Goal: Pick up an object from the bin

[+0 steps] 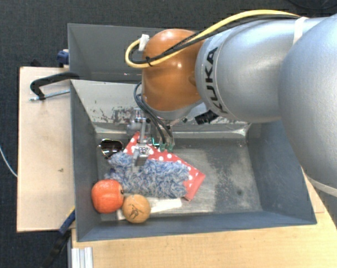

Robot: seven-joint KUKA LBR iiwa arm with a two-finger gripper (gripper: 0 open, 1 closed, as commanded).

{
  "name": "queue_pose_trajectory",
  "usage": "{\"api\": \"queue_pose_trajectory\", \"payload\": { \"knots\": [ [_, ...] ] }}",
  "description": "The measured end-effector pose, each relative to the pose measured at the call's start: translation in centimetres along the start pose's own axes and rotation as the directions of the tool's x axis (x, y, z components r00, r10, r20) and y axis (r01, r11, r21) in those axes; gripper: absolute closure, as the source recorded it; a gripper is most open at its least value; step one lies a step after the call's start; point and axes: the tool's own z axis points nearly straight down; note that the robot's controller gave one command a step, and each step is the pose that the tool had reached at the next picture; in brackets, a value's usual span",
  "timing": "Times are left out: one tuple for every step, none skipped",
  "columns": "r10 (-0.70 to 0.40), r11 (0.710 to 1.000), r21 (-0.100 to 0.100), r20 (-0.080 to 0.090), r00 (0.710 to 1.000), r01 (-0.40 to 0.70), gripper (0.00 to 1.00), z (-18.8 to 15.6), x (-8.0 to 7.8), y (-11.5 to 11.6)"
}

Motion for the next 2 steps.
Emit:
{"api": "queue_pose_trajectory", "payload": {
  "knots": [
    [0.002,1.000,-0.002,0.008,1.000,-0.002,0.00,-0.5,-0.2,-0.1],
    [0.076,0.997,-0.003,0.013,0.997,-0.076,0.00,3.8,0.4,1.0]
  ]
}}
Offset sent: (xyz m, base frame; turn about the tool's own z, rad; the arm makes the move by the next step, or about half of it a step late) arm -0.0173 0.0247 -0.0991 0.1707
